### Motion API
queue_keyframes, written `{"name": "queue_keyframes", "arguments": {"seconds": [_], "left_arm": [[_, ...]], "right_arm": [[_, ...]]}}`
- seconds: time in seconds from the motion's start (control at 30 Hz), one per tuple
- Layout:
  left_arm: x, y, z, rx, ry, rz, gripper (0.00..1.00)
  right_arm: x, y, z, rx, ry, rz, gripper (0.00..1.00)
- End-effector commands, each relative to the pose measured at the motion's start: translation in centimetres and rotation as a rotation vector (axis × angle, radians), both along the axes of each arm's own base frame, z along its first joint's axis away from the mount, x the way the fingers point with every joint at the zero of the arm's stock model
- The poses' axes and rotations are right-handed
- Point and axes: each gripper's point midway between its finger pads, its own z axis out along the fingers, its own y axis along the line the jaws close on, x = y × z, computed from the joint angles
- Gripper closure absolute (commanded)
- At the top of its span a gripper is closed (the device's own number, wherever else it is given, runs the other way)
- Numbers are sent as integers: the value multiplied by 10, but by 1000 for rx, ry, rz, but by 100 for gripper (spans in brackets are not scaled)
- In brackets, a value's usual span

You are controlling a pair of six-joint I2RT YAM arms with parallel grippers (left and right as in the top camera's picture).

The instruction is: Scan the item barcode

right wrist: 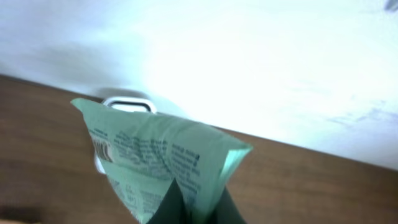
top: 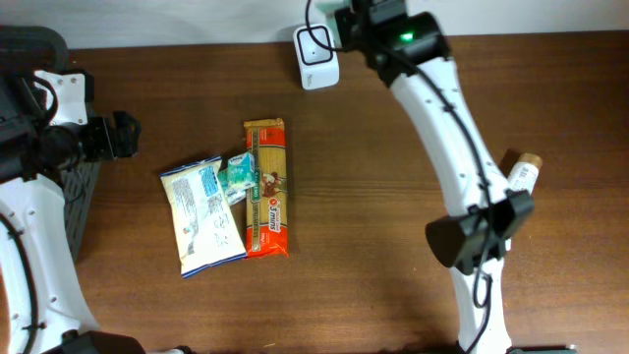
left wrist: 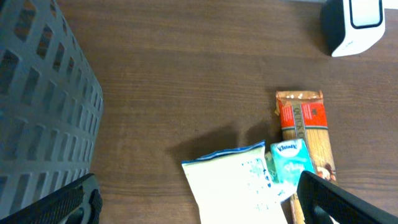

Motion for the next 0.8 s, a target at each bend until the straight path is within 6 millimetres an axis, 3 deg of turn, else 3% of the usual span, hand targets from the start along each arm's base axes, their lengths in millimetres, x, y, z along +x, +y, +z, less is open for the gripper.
{"name": "queue_keyframes", "arguments": {"seconds": [0.0, 0.07, 0.13, 0.2, 0.3, 0.43, 0.6, 0.7, 0.77], "left_arm": [[1, -1, 4, 3, -15, -13, 1], [1, -1, 4, 4, -15, -13, 1], [1, -1, 4, 4, -15, -13, 1], [1, -1, 4, 4, -15, -13, 1], [1, -1, 4, 3, -15, -12, 1], [1, -1, 4, 4, -15, -13, 1], [1, -1, 4, 4, -15, -13, 1], [1, -1, 4, 4, -15, -13, 1], [1, -1, 4, 4, -15, -13, 1]], "right_arm": [[41, 2, -12, -270, -147, -66, 96], [70, 15, -28, -427, -222, -18, 96], [96, 29, -39, -463, -345, -14, 96], [107, 36, -63, -513, -363, 9, 96], [107, 54, -103, -550, -307, 89, 96], [104, 52, -121, -585, -247, 109, 96], [100, 59, -120, -587, -245, 119, 96], [93, 56, -82, -550, -272, 104, 96], [80, 43, -35, -391, -284, 82, 96]]}}
